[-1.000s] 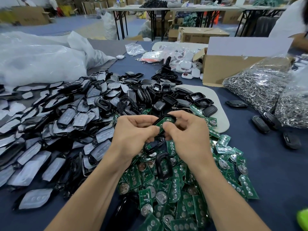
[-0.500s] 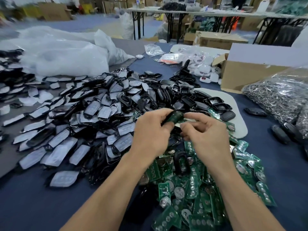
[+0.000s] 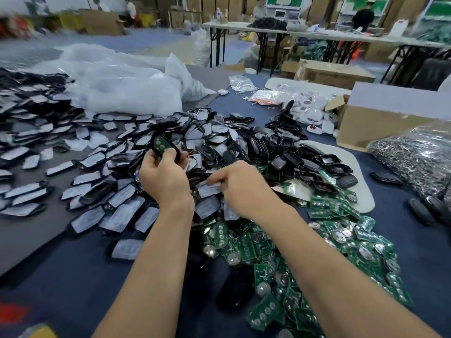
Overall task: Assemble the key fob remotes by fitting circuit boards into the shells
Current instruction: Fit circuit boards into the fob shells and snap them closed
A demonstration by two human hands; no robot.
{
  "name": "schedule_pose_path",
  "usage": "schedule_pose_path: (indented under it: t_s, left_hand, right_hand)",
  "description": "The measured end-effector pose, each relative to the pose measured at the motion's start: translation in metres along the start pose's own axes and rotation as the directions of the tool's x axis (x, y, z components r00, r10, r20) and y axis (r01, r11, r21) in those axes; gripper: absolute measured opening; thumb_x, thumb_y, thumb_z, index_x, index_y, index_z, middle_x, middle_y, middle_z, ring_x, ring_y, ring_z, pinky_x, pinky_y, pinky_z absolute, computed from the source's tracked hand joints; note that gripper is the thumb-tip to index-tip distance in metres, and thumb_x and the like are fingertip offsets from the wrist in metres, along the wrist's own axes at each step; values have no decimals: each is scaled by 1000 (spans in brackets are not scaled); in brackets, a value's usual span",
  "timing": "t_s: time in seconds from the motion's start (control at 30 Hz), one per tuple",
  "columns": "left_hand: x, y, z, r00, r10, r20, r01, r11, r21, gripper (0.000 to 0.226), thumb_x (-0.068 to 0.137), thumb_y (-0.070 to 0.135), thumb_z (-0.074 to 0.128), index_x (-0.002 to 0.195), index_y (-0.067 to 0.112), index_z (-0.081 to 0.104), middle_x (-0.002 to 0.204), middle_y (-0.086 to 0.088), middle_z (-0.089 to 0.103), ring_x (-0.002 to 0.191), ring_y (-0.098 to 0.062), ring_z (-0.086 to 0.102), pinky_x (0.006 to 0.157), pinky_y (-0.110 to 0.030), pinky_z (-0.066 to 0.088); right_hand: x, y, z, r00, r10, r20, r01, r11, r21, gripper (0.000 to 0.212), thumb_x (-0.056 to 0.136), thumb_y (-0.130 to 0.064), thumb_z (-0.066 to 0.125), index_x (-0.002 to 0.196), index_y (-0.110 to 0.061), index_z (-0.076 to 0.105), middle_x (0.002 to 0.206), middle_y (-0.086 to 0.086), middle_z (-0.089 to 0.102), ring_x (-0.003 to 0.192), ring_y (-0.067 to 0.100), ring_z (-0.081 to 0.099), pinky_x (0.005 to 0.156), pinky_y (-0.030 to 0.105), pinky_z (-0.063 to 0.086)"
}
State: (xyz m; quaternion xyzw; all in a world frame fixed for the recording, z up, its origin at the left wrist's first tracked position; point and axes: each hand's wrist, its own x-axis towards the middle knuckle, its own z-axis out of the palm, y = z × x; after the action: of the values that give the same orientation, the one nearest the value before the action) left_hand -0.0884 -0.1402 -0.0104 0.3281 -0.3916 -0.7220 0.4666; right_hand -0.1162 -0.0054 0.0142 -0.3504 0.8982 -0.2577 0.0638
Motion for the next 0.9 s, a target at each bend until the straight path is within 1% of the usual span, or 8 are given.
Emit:
schedule_pose_path:
  t_s: [0.1,0.23,0.33,0.4,0.47,0.57,0.67,0.9]
  left_hand:
    - [-1,-2,0,1000,-10,16,10,1000,1,17,95,-2,61,82,6,69,76,-7,70,65,-17,66,64,-26,58]
    - [-2,-4,1,999,13,31,-14,999,39,14,95,1,64,85,7,71,82,-7,73,64,-14,69,66,-24,58]
    - [-4,-4,2,998,28,52,-31,997,64,13,95,2,65,86,8,72,81,-5,74,63,-13,71,66,-25,59]
    - [-9,-6,3,994,17,106,-27,996,89,13,95,2,65,85,8,71,75,1,74,65,-15,72,68,-26,60]
    - [-18,-10,3,982,29,184,-58,987,152,14,95,2,65,86,11,71,71,7,75,67,-14,75,67,-25,61]
    - [-33,-15,8,947,29,319,-111,964,242,13,97,4,65,89,13,70,74,12,76,72,-17,78,66,-23,62]
    - [-45,-22,13,883,-97,459,-56,949,309,12,96,1,66,89,10,71,74,7,77,72,-21,79,63,-24,61]
    - [-70,-29,19,686,-365,629,75,896,438,24,94,-4,64,80,10,76,82,-14,79,64,-22,74,59,-27,60]
  right_hand:
    - [11,-2,8,992,-61,112,87,967,-241,55,87,4,53,126,-29,74,113,11,73,101,28,64,79,36,54]
    - [8,6,13,997,-43,-60,27,971,-236,42,89,-3,61,112,-32,79,93,6,76,85,29,69,72,34,54]
    - [-7,16,10,965,86,-248,-55,990,127,26,94,-11,65,99,-29,82,71,-2,73,58,16,60,56,30,49]
    - [-24,29,1,948,225,-227,-89,867,490,19,94,-15,69,89,-28,82,68,0,73,51,9,52,47,22,43]
    - [-43,42,-8,940,313,-137,-123,684,719,18,94,-12,72,88,-25,83,75,1,77,59,7,60,52,15,46]
    - [-63,54,-15,910,410,-62,-156,478,864,15,95,-5,70,95,-14,82,82,4,80,63,7,67,54,17,49]
    - [-67,62,-16,883,468,-14,-137,286,948,13,95,-3,68,101,-10,77,92,11,81,66,10,70,54,19,50]
    - [-67,77,-17,848,521,-101,-77,308,948,11,95,-6,70,106,-7,72,92,8,81,70,10,70,56,19,51]
